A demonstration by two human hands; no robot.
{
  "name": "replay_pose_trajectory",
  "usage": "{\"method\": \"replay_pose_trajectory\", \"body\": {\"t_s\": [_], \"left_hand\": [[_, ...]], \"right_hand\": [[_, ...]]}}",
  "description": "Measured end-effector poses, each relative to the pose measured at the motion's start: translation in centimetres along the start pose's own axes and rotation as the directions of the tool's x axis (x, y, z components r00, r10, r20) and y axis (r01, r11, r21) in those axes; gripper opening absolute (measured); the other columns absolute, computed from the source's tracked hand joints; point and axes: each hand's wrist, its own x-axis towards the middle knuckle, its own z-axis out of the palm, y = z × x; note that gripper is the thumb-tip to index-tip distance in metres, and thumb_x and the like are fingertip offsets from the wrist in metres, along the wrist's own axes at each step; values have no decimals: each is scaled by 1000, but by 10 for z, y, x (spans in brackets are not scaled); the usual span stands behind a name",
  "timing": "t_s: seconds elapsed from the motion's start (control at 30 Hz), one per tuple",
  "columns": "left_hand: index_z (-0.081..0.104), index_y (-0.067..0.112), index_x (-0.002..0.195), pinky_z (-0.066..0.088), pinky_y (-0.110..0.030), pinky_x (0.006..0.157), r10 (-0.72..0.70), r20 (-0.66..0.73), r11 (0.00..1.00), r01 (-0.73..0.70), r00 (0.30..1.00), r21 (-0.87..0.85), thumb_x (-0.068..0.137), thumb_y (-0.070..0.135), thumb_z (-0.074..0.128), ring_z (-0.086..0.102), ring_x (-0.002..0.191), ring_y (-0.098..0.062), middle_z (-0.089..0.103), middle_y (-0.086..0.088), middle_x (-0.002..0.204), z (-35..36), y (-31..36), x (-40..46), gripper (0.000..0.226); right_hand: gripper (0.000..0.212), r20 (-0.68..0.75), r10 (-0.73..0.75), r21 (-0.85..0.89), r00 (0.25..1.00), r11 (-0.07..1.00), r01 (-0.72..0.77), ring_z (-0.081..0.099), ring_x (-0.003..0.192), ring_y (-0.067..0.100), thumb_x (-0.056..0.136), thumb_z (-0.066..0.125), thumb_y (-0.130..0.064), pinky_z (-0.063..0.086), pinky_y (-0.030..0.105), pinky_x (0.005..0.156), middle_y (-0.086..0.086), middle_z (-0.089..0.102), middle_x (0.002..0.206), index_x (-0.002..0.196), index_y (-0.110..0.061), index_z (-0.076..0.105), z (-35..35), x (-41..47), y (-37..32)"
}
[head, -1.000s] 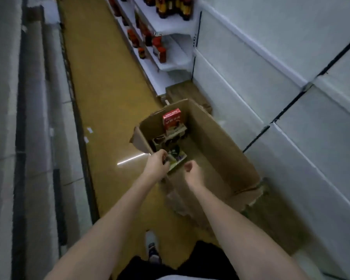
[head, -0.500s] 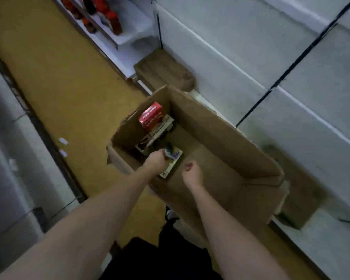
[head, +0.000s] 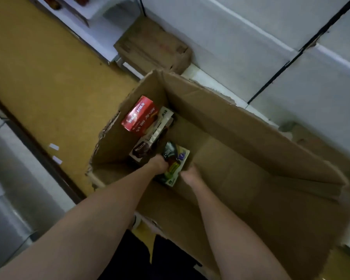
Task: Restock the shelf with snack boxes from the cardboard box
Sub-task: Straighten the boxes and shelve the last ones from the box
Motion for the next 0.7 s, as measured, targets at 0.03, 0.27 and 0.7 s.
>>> {"method": "replay_pose_trajectory", "body": {"t_s": [0.03,0.27,0.7], "left_hand": [[27,5,150,36,-38,112,7,5,1000,-7,1000,-2,101,19,47,42,136,-30,42,-17,148,4,0,10,55],[42,5,141,39,-35,107,-10,-4,994,10,1000,-111,98,12,49,47,130,-30,50,-17,139,14,-5,27,43],[59,14,121,52,-34,80,353,-328,934,-348,876,74,95,14,51,60,108,-24,60,-9,123,-83,10,-125,27]], "right_hand": [[79,14,10,-14,1000,1000,-10,42,136,31,82,70,-25,41,46,111,11,39,152,151,-18,33,9,24,6],[54,-65,41,191,997,981,-28,58,113,30,77,64,-24,52,43,96,9,55,128,129,-20,48,27,22,-2],[28,-344,-206,71,916,967,245,63,92,23,87,72,-35,47,27,72,4,66,105,101,-16,57,-23,-128,-74]]}}
